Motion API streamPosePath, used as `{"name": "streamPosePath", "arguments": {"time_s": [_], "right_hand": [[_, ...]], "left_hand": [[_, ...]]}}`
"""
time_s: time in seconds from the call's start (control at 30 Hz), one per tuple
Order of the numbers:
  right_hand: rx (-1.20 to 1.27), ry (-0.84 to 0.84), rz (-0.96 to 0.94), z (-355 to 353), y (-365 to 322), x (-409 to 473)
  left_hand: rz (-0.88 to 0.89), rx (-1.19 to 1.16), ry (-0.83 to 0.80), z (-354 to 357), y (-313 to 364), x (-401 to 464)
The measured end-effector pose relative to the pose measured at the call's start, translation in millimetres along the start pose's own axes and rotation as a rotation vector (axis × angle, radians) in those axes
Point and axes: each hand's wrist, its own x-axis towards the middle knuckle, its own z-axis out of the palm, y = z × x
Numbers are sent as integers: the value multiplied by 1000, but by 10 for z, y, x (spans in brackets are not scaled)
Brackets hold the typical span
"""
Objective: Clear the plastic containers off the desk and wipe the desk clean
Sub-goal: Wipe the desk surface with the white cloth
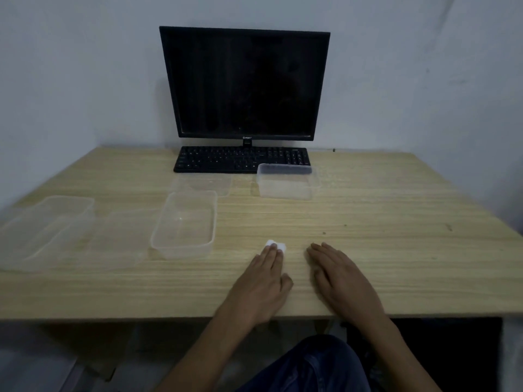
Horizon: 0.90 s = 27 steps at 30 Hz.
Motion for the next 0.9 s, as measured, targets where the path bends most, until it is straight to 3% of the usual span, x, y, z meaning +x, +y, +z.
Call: {"name": "streamPosePath", "arguments": {"time_s": [0.47, 0.6, 0.8, 0.9], "right_hand": [[8, -18, -11, -10, -5, -7], [14, -9, -20, -5, -8, -3], [13, -10, -19, 11, 15, 2], [3, -30, -24, 6, 11, 5]], "left_hand": [[-261, 11, 184, 34, -161, -57], [-339, -105, 169, -74, -233, 131], [-343, -65, 154, -224, -421, 528], [-248, -81, 138, -165, -351, 316]]}}
